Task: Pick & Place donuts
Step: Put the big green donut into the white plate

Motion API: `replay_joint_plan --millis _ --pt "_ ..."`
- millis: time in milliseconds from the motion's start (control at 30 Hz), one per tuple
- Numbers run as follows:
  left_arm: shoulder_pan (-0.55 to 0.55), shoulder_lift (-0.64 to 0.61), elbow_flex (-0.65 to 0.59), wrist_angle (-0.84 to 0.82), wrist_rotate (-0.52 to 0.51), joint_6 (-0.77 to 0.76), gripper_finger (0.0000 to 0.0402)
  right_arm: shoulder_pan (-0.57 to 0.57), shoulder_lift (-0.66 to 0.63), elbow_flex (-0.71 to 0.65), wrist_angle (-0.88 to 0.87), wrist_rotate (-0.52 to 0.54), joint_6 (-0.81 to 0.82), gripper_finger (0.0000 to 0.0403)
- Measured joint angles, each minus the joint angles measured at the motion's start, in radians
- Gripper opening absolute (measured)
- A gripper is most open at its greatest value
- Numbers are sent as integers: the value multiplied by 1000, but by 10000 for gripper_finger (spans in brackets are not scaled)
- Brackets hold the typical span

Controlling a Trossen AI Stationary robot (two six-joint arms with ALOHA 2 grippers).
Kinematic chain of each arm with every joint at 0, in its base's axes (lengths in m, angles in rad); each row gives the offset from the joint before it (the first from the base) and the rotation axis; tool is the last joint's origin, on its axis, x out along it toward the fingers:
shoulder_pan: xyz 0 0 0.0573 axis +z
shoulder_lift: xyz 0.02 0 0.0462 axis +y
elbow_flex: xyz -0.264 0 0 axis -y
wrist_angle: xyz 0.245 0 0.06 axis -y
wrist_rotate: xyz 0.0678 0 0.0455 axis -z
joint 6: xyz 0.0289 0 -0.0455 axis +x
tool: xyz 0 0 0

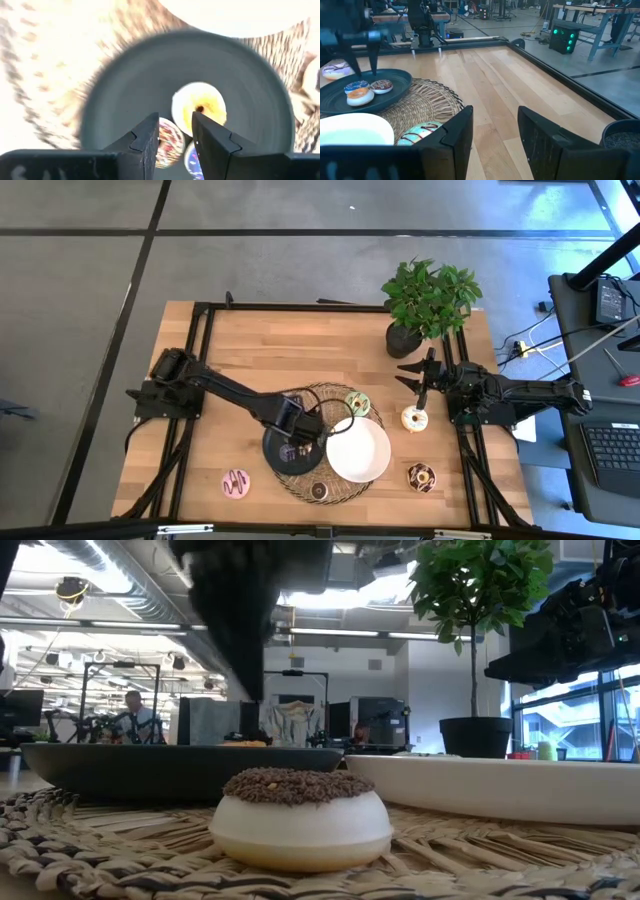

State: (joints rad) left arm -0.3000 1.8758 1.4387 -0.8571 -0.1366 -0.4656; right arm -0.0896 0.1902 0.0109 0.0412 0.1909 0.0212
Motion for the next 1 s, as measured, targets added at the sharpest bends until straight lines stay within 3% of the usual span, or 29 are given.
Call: replay_joint_plan --millis 200,367,533,667,767,1000 --pt "0 -174 -57 -1 -221 28 114 0 0 0 0 -1 -2 157" --pt "3 -367 -236 142 -421 -15 119 0 0 0 0 -1 -3 157" --pt "34 -528 -459 368 -394 5 120 0 0 0 0 -1 -3 157" --pt "94 -612 -589 573 -274 88 119 0 0 0 0 -1 3 157" --pt "152 -659 -633 684 -175 130 121 0 2 0 2 18 109 157" --pt "243 -729 -635 700 -282 262 124 0 54 0 9 78 337 157"
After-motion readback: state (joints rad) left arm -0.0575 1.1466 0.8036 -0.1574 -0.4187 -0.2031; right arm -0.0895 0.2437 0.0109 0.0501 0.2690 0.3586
